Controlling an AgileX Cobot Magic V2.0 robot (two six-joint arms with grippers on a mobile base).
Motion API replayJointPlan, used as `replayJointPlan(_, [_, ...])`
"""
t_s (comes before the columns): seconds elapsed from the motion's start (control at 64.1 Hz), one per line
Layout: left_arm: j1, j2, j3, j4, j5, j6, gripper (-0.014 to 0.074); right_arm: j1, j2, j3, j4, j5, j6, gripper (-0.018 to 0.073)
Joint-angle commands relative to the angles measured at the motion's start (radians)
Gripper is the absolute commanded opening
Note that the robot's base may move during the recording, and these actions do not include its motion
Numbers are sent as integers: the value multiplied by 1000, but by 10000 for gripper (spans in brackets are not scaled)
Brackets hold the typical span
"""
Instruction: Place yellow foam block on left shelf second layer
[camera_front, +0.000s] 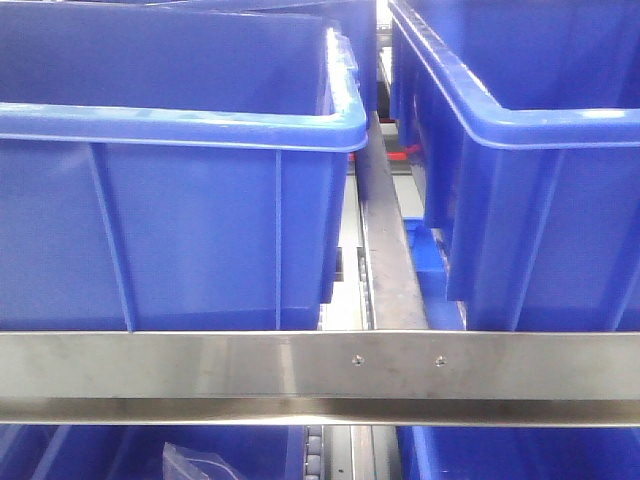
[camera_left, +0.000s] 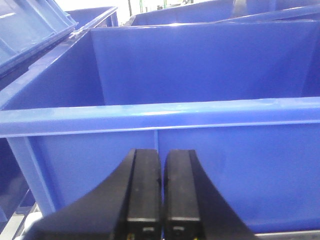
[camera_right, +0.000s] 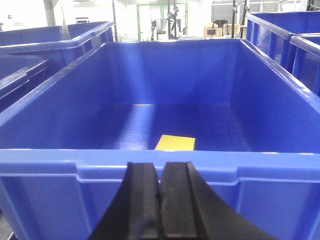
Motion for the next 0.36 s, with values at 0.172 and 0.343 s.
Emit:
replayJointPlan(0.172, [-6, -17, 26, -5, -83, -4, 124, -4, -21, -18, 0, -86, -6, 55])
replayJointPlan(0.343, [-6, -17, 26, -5, -83, -4, 124, -4, -21, -18, 0, -86, -6, 55])
